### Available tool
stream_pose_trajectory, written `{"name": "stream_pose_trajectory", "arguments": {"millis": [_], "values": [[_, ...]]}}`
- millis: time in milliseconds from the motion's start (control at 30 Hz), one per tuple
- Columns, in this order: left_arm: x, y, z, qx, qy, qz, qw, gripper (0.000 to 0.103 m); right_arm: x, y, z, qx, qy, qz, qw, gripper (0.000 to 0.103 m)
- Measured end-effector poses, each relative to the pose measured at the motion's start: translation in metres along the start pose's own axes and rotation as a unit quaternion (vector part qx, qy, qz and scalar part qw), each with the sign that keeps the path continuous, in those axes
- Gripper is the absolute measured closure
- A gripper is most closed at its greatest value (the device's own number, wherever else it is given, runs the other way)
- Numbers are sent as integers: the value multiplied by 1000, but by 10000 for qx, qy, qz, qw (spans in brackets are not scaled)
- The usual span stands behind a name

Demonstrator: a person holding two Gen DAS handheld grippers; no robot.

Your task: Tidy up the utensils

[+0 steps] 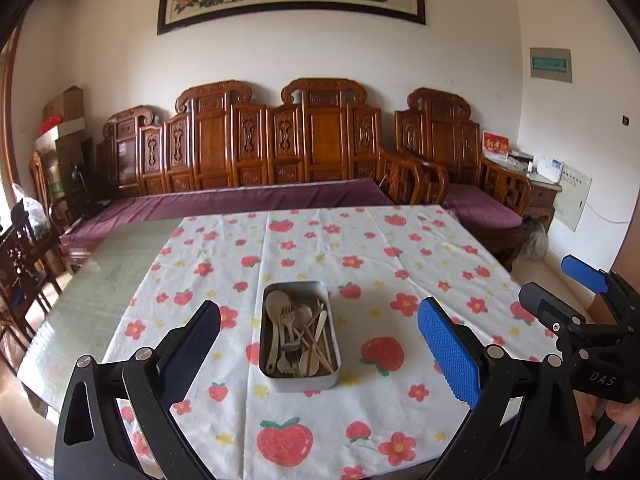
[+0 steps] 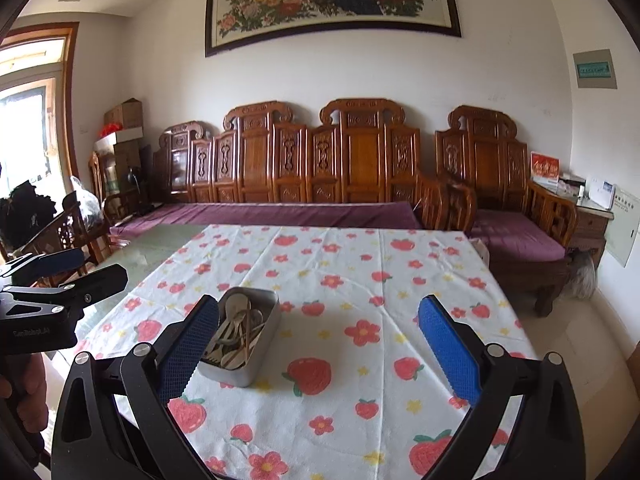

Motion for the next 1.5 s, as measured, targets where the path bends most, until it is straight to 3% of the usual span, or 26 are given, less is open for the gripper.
{"name": "stream_pose_trajectory", "arguments": {"millis": [333, 1500], "values": [[-22, 10, -9, 1, 259, 60, 9996, 8, -28, 10, -18, 57, 303, 72, 9995, 3], [-21, 9, -5, -6, 251, 63, 9997, 8, -30, 9, -18, 116, 305, 48, 9995, 3]]}}
Point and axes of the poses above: each gripper's, at about its wrist camera, not at the fingertips, and x roughly the way its jaws point, y to its right, z to its underside, the point moved 10 cm from there along x, roughly the way its jaws point, and after that the axes turned 7 degrees about -x, right-handed, at the moved point
